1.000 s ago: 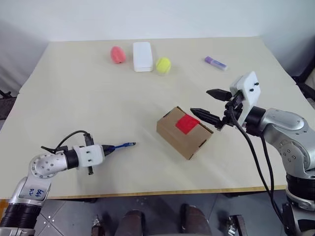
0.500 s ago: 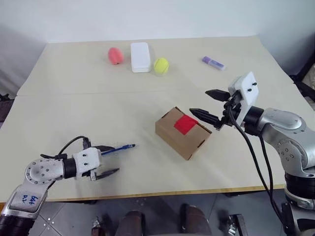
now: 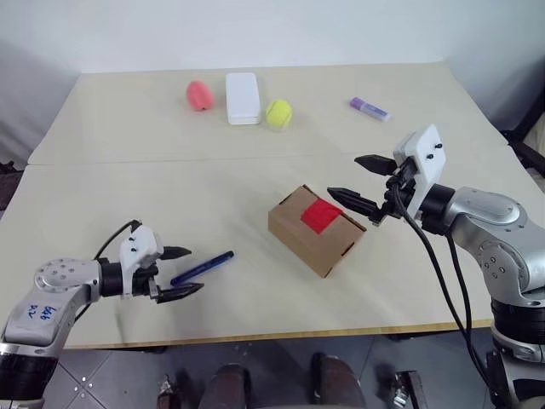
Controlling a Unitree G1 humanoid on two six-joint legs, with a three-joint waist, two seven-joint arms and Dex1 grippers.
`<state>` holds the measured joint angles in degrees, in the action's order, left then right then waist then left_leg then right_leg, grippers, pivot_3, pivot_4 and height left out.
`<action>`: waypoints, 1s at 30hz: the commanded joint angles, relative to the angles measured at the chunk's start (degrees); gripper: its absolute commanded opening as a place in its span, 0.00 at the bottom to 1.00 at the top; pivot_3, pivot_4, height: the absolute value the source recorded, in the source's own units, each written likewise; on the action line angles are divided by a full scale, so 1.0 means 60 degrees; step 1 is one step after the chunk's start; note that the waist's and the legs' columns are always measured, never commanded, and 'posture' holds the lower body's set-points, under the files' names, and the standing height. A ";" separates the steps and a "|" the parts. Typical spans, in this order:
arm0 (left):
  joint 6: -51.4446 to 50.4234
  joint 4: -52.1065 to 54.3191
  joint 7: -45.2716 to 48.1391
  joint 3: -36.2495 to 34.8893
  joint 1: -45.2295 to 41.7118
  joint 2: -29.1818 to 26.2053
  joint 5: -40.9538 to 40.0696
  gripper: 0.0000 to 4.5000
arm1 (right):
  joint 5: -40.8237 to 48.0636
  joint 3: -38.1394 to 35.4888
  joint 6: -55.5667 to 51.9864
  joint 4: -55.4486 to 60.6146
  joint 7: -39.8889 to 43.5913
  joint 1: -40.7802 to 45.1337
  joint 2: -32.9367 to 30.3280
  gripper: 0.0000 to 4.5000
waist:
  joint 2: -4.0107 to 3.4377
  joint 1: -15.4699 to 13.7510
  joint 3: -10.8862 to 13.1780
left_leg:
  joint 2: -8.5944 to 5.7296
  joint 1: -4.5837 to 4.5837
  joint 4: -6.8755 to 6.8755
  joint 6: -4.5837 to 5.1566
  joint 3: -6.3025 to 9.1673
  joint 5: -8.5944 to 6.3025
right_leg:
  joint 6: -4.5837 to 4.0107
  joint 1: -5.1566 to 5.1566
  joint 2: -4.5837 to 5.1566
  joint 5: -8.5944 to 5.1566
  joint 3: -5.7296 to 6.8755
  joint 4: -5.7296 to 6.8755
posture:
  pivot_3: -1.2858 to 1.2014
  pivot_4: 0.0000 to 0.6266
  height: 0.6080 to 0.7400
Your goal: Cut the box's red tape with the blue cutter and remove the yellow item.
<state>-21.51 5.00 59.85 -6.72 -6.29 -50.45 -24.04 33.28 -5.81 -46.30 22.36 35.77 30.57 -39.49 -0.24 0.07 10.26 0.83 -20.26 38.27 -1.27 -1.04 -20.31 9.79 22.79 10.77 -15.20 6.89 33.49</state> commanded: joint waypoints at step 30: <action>0.1680 -0.1079 0.1263 0.1268 0.0770 -0.0435 0.1429 0.28 | 0.0307 0.0085 0.0077 0.0337 0.0206 0.0285 0.0047 1.00 | -0.0016 0.0004 -0.0006 | 0.0017 0.0023 -0.0001 0.0000 -0.0044 -0.0023 | -0.0008 0.0005 -0.0016 -0.0004 -0.0028 0.0000 | 0.52 0.24 1.00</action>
<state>-11.32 0.54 65.65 -3.73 -3.76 -53.83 -18.63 35.06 -4.77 -47.13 23.11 36.60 31.40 -39.25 -0.34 0.10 10.23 0.93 -20.12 38.27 -1.27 -1.30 -20.45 9.74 22.82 10.68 -15.22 6.72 33.49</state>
